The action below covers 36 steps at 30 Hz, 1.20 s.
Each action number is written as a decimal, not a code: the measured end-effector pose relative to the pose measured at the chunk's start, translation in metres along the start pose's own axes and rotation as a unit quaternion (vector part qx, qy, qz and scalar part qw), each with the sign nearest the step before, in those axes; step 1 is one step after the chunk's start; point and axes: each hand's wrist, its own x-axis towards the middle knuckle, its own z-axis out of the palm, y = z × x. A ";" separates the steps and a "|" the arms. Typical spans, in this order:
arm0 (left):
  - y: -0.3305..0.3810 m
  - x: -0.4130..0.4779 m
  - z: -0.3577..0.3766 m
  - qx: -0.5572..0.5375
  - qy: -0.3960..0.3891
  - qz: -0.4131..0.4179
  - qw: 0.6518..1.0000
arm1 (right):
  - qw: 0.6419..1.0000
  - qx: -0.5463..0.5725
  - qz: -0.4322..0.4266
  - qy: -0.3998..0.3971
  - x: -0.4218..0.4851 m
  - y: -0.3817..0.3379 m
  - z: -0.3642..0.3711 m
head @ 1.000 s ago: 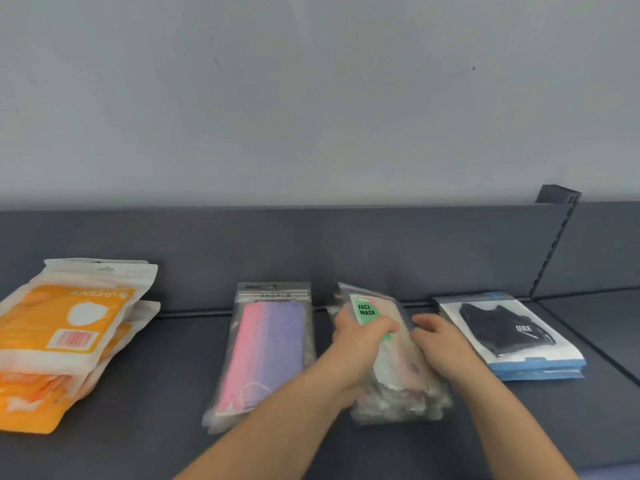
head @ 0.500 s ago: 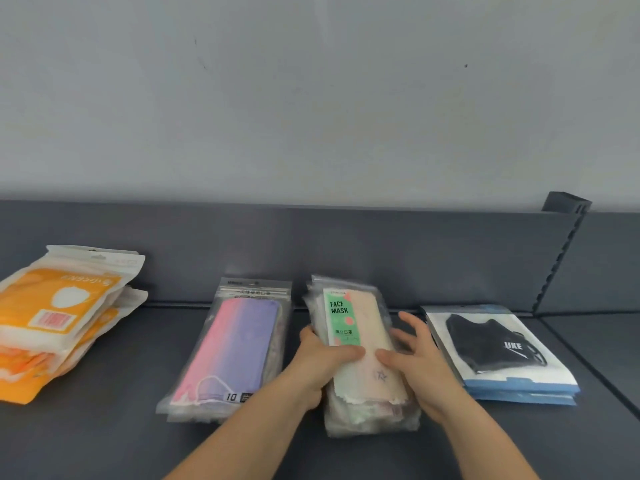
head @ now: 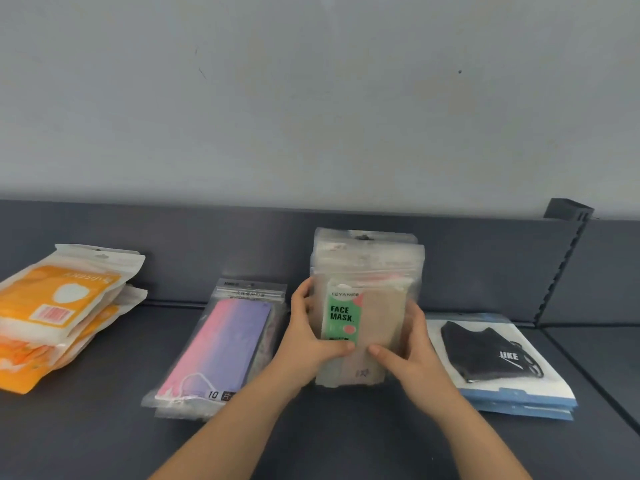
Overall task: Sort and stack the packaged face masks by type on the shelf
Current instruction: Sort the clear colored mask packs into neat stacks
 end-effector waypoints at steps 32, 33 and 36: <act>-0.010 -0.009 -0.006 0.151 -0.005 -0.249 0.957 | 0.962 0.022 0.265 -0.053 0.008 0.014 0.010; -0.014 -0.009 -0.006 0.171 -0.011 -0.255 0.952 | 0.961 0.019 0.270 -0.046 0.007 0.016 0.013; -0.014 -0.005 -0.007 0.210 -0.005 -0.255 0.944 | 0.962 0.027 0.272 -0.021 0.006 0.013 0.024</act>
